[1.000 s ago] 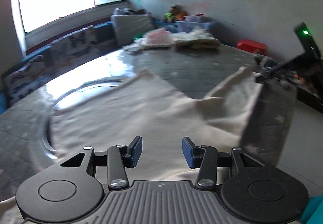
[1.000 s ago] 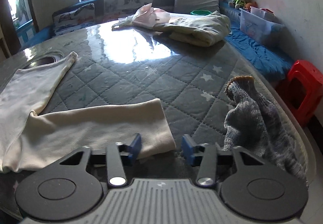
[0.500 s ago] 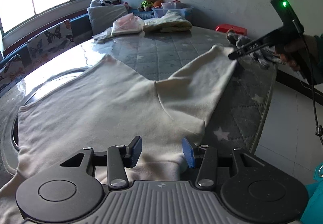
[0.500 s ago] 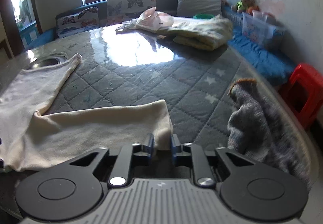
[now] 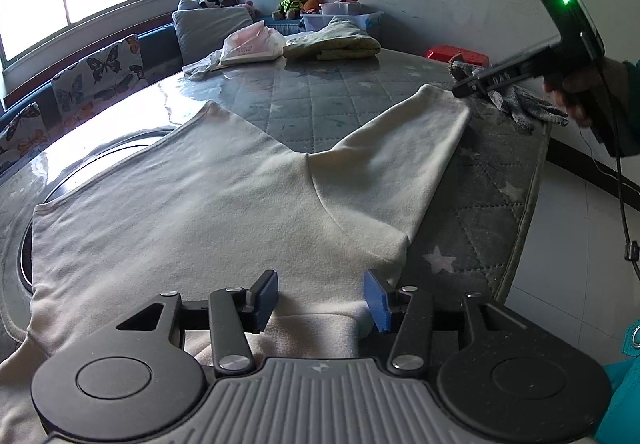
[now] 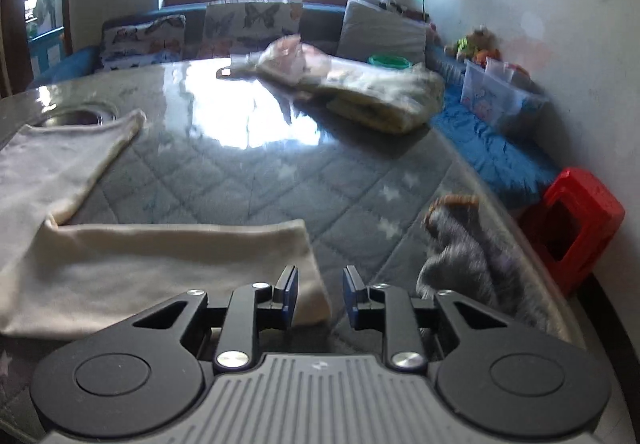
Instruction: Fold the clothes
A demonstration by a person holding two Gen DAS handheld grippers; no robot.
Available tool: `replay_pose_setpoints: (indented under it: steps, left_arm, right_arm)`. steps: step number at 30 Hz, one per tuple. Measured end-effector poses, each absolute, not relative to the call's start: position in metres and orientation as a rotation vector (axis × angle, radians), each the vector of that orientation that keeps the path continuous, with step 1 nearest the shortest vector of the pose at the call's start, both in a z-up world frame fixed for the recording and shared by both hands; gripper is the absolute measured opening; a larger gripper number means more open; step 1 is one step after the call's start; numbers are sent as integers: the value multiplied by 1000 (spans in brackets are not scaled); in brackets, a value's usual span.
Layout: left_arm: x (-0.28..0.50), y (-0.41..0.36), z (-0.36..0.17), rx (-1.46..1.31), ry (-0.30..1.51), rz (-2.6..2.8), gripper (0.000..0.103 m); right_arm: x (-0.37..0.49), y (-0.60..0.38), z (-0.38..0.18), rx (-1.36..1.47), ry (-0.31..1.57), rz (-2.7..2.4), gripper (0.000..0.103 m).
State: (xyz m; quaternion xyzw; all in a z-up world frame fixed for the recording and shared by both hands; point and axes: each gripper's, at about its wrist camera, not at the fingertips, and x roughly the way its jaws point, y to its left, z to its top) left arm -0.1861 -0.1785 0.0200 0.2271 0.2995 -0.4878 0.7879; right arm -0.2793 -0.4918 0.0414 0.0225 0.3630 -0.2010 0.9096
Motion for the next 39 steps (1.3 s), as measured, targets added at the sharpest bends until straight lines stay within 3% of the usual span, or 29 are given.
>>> replay_pose_setpoints:
  steps: [9, 16, 21, 26, 39]
  left_arm:
    - [-187, -174, 22, 475, 658, -1042, 54]
    - [-183, -136, 42, 414, 642, -1001, 55]
    - [-168, -105, 44, 372, 678, -928, 53]
    - [-166, -95, 32, 386, 725, -924, 48]
    - [-177, -73, 28, 415, 723, -937, 49]
  right_arm:
    - [-240, -486, 30, 75, 758, -313, 23]
    - [-241, -478, 35, 31, 761, -300, 34]
    - [-243, -430, 57, -108, 726, -99, 43]
    - [-226, -372, 66, -164, 715, 145, 45]
    - [-189, -242, 36, -316, 738, 513, 46]
